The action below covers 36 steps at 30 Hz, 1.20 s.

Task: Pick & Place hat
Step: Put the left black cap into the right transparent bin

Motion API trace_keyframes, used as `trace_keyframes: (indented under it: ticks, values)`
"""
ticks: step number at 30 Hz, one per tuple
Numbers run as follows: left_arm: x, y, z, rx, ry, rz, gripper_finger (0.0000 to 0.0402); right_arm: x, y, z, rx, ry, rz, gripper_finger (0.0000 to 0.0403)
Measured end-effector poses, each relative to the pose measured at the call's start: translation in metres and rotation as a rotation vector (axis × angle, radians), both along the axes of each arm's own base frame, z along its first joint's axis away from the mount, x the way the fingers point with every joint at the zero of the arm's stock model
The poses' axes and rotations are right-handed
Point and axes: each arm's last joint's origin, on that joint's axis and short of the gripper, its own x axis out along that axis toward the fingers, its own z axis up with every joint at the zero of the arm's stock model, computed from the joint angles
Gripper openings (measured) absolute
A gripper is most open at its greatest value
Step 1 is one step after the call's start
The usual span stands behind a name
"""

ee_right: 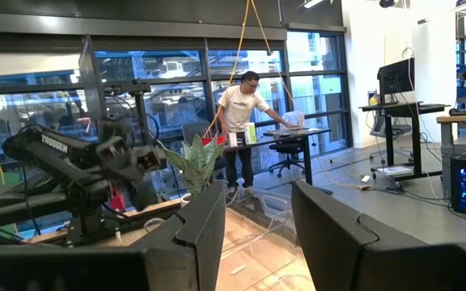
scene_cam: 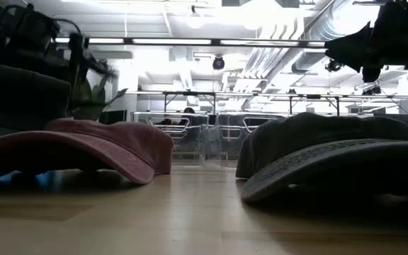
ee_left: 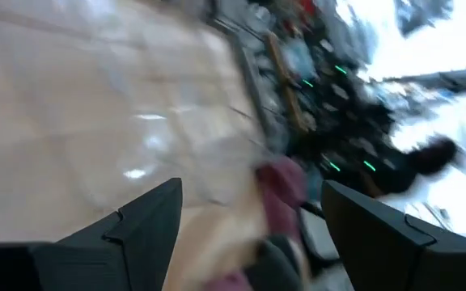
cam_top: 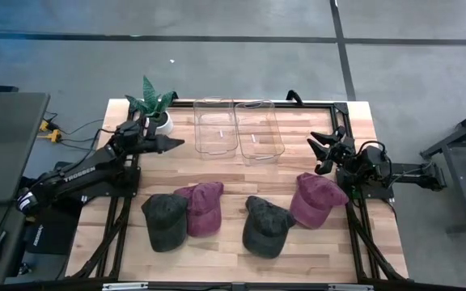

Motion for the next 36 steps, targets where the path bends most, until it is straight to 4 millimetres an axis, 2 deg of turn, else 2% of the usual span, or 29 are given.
trace_keyframes:
  ticks: [7, 12, 17, 27, 33, 36]
  values:
    - [0.0, -0.006, 0.027, -0.055, 0.055, -0.202, 0.0286, 0.0, 0.0, 0.0, 0.0, 0.0, 0.001, 0.0139]
    - [-0.006, -0.013, 0.038, -0.03, 0.179, -0.3, 0.0286, 0.0, 0.0, 0.0, 0.0, 0.0, 0.0, 0.0139]
    - [-0.006, -0.015, 0.046, -0.055, 0.181, -0.39, 0.0286, 0.0, 0.0, 0.0, 0.0, 0.0, 0.001, 0.0139]
    - [0.002, -0.021, 0.042, -0.081, 0.182, -0.548, 0.0286, 0.0, 0.0, 0.0, 0.0, 0.001, 0.0, 0.0139]
    - [0.011, -0.038, 0.041, -0.058, 0.241, -0.622, 0.0286, 0.0, 0.0, 0.0, 0.0, 0.001, 0.0, 0.0139]
    - [0.013, -0.048, 0.047, -0.008, 0.304, -0.612, 0.0286, 0.0, 0.0, 0.0, 0.0, 0.001, 0.001, 0.0139]
